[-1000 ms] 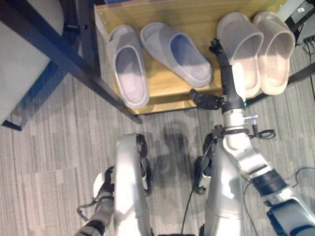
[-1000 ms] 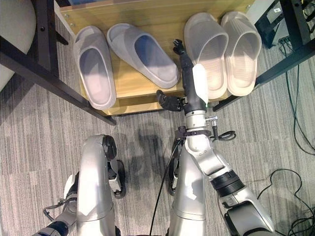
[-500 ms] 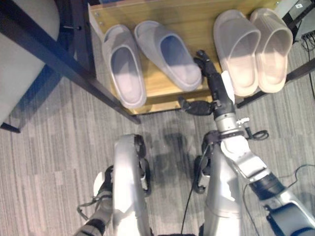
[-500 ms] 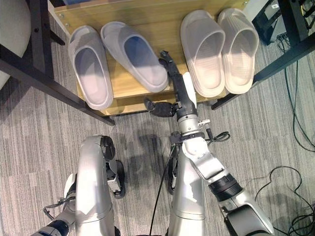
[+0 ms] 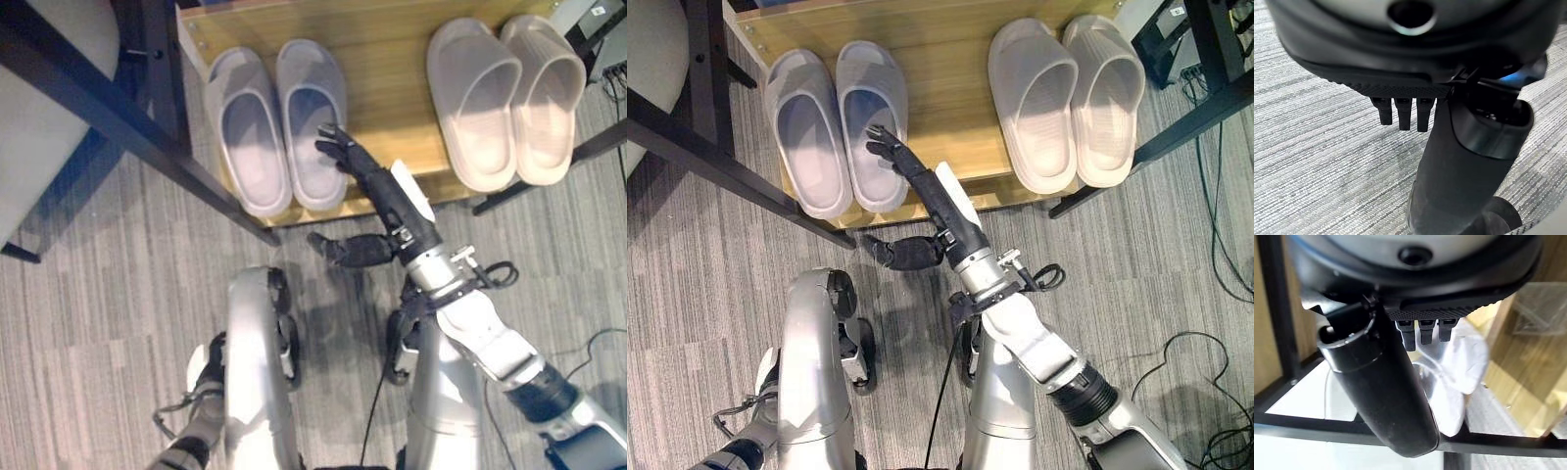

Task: Arrange the slippers neatly on the shoe rack.

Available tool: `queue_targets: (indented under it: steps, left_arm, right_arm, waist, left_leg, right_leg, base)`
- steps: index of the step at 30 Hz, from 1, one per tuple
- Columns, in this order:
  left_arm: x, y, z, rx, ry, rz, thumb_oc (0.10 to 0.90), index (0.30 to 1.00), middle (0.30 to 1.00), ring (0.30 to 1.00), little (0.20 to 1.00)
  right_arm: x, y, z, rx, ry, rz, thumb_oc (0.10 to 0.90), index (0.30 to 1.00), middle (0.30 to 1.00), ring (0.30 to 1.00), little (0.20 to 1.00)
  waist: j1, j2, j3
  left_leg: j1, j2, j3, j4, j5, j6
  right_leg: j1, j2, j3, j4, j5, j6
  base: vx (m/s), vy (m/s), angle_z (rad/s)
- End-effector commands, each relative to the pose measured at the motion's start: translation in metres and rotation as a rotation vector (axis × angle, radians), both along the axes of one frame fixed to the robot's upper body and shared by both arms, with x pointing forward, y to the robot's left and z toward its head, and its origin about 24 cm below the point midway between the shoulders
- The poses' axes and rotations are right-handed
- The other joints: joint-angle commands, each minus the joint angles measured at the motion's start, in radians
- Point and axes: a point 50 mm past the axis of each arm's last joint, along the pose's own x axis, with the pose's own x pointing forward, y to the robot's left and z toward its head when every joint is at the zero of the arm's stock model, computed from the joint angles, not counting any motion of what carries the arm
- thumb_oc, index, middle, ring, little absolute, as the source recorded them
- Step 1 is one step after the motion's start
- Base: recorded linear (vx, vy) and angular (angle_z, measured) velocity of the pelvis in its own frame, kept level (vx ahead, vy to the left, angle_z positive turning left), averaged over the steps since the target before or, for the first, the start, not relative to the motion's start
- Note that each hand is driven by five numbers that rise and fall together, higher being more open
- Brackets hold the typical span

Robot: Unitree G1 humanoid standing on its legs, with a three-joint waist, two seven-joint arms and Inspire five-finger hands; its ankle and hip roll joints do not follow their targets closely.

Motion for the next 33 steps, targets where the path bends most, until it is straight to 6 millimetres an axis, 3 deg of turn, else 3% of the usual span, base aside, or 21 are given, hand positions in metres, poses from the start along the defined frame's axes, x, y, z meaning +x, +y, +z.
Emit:
queue_targets:
  steps: [1,7,9,12,15,18,19,20,21,23,25,26,27,28,29,31,33]
  left_arm:
    - [-0.039,0.020,-0.016,0.073,0.102,0.094,0.800,0.900,0.900,0.900,0.900]
    - [-0.049,0.016,-0.022,0.074,0.102,0.150,0.800,0.900,0.900,0.900,0.900]
    - [-0.050,0.016,-0.022,0.068,0.086,0.172,0.800,0.900,0.900,0.900,0.900]
    - [-0.050,0.016,-0.020,0.064,0.058,0.197,0.800,0.900,0.900,0.900,0.900]
    - [-0.020,0.020,-0.003,0.001,-0.077,0.274,0.800,0.900,0.900,0.900,0.900]
    - [0.023,0.024,0.038,-0.063,-0.347,0.298,0.800,0.900,0.900,0.900,0.900]
    - [0.035,0.019,0.052,-0.055,-0.430,0.261,0.800,0.900,0.900,0.900,0.900]
    - [0.035,0.019,0.052,-0.055,-0.430,0.261,0.800,0.900,0.900,0.900,0.900]
    - [0.045,0.011,0.062,-0.063,-0.483,0.219,0.800,0.900,0.900,0.900,0.900]
    - [0.049,-0.003,0.070,-0.096,-0.550,0.159,0.800,0.900,0.900,0.900,0.900]
    - [0.047,-0.016,0.065,-0.159,-0.530,0.109,0.800,0.900,0.900,0.900,0.900]
    - [0.044,-0.030,0.058,-0.215,-0.492,0.034,0.800,0.900,0.900,0.900,0.900]
    - [0.044,-0.030,0.058,-0.215,-0.492,0.034,0.800,0.900,0.900,0.900,0.900]
    - [0.034,-0.037,0.044,-0.242,-0.422,0.011,0.800,0.900,0.900,0.900,0.900]
    - [0.028,-0.037,0.036,-0.257,-0.379,0.012,0.800,0.900,0.900,0.900,0.900]
    - [0.012,-0.033,0.023,-0.285,-0.315,0.015,0.800,0.900,0.900,0.900,0.900]
    - [-0.001,-0.028,0.014,-0.292,-0.263,0.018,0.800,0.900,0.900,0.900,0.900]
  right_arm:
    - [-0.037,0.010,0.053,0.152,-0.339,0.110,0.800,0.900,0.900,0.900,0.900]
    - [-0.046,-0.008,0.063,0.194,-0.531,-0.095,0.800,0.900,0.900,0.900,0.900]
    - [-0.060,-0.018,0.066,0.216,-0.632,-0.166,0.800,0.900,0.900,0.900,0.900]
    - [-0.076,-0.027,0.061,0.295,-0.641,-0.161,0.800,0.900,0.900,0.900,0.900]
    - [-0.075,-0.040,0.054,0.369,-0.550,-0.132,0.800,0.900,0.900,0.900,0.900]
    - [-0.068,-0.065,0.044,0.425,-0.502,-0.225,0.800,0.900,0.900,0.900,0.900]
    - [-0.064,-0.069,0.038,0.435,-0.460,-0.248,0.800,0.900,0.900,0.900,0.900]
    - [-0.064,-0.069,0.037,0.435,-0.460,-0.248,0.800,0.900,0.900,0.900,0.900]
    - [-0.059,-0.071,0.031,0.453,-0.414,-0.258,0.800,0.900,0.900,0.900,0.900]
    - [-0.054,-0.080,0.014,0.483,-0.315,-0.311,0.800,0.900,0.900,0.900,0.900]
    - [-0.044,-0.083,-0.018,0.495,-0.140,-0.361,0.800,0.900,0.900,0.900,0.900]
    - [-0.032,-0.093,-0.067,0.535,0.123,-0.436,0.800,0.900,0.900,0.900,0.900]
    - [-0.032,-0.093,-0.067,0.537,0.123,-0.434,0.800,0.900,0.900,0.900,0.900]
    - [-0.034,-0.104,-0.108,0.589,0.316,-0.512,0.800,0.900,0.900,0.900,0.900]
    - [-0.035,-0.107,-0.136,0.602,0.442,-0.561,0.800,0.900,0.900,0.900,0.900]
    - [-0.044,-0.110,-0.174,0.667,0.626,-0.604,0.800,0.900,0.900,0.900,0.900]
    - [-0.053,-0.110,-0.194,0.669,0.727,-0.615,0.800,0.900,0.900,0.900,0.900]
  waist:
    - [0.041,-0.020,-0.028]
    - [0.036,-0.022,-0.028]
    - [0.032,-0.031,-0.028]
    - [0.030,-0.039,-0.028]
    - [0.031,-0.066,-0.028]
    - [0.037,-0.089,-0.028]
    - [0.038,-0.083,-0.028]
    - [0.037,-0.080,-0.028]
    - [0.036,-0.077,-0.029]
    - [0.035,-0.070,-0.074]
    - [0.037,-0.079,-0.107]
    - [0.032,-0.077,-0.118]
    - [0.032,-0.076,-0.114]
    - [0.027,-0.077,-0.137]
    - [0.024,-0.080,-0.150]
    - [0.023,-0.090,-0.169]
    - [0.025,-0.096,-0.189]
  left_leg:
    - [0.032,-0.034,-0.061,-0.050,-0.024,0.066]
    - [0.032,-0.037,-0.059,-0.051,-0.023,0.069]
    - [0.032,-0.038,-0.055,-0.060,-0.020,0.069]
    - [0.032,-0.041,-0.055,-0.069,-0.016,0.069]
    - [0.032,-0.030,-0.034,-0.176,0.004,0.060]
    - [0.032,-0.034,-0.031,-0.360,0.109,0.044]
    - [0.032,-0.037,-0.035,-0.410,0.140,0.044]
    - [0.032,-0.038,-0.038,-0.412,0.143,0.044]
    - [0.032,-0.039,-0.042,-0.464,0.181,0.039]
    - [0.057,-0.037,-0.046,-0.596,0.251,0.028]
    - [0.149,-0.037,-0.045,-0.748,0.295,0.013]
    - [0.244,-0.036,-0.047,-0.859,0.339,0.002]
    - [0.251,-0.037,-0.048,-0.865,0.342,0.001]
    - [0.339,-0.027,-0.045,-0.974,0.373,-0.010]
    - [0.387,-0.023,-0.045,-1.033,0.388,-0.021]
    - [0.490,-0.011,-0.042,-1.130,0.417,-0.035]
    - [0.574,0.000,-0.043,-1.213,0.441,-0.040]
  right_leg:
    - [0.033,-0.012,0.052,-0.068,0.013,-0.115]
    - [0.033,-0.013,0.053,-0.066,0.011,-0.115]
    - [0.033,-0.013,0.054,-0.069,0.013,-0.114]
    - [0.033,-0.015,0.049,-0.076,0.017,-0.114]
    - [0.033,-0.012,0.041,-0.178,0.053,-0.101]
    - [0.035,-0.035,0.014,-0.326,0.115,-0.087]
    - [0.048,-0.053,-0.015,-0.378,0.129,-0.085]
    - [0.051,-0.055,-0.019,-0.382,0.131,-0.085]
    - [0.067,-0.074,-0.045,-0.434,0.146,-0.084]
    - [0.115,-0.104,-0.101,-0.558,0.180,-0.075]
    - [0.209,-0.117,-0.128,-0.691,0.215,-0.060]
    - [0.309,-0.131,-0.163,-0.802,0.241,-0.055]
    - [0.318,-0.131,-0.166,-0.808,0.244,-0.056]
    - [0.405,-0.132,-0.193,-0.913,0.269,-0.047]
    - [0.457,-0.131,-0.210,-0.971,0.278,-0.040]
    - [0.558,-0.133,-0.235,-1.071,0.303,-0.029]
    - [0.636,-0.131,-0.257,-1.148,0.317,-0.019]
  base:
    - [0.00,0.000,0.00]
    - [0.00,0.000,0.00]
    - [0.00,0.000,0.00]
    - [0.00,0.000,0.00]
    - [-0.04,0.020,-0.02]
    - [-0.14,0.014,-0.05]
    - [-0.14,0.024,0.12]
    - [-0.15,0.038,0.27]
    - [-0.14,0.040,0.29]
    - [-0.21,0.062,0.27]
    - [-0.24,0.080,0.39]
    - [-0.20,0.078,0.43]
    - [-0.20,0.081,0.43]
    - [-0.10,0.026,0.26]
    - [-0.11,0.044,0.28]
    - [-0.05,0.002,0.14]
    - [-0.01,-0.027,0.06]
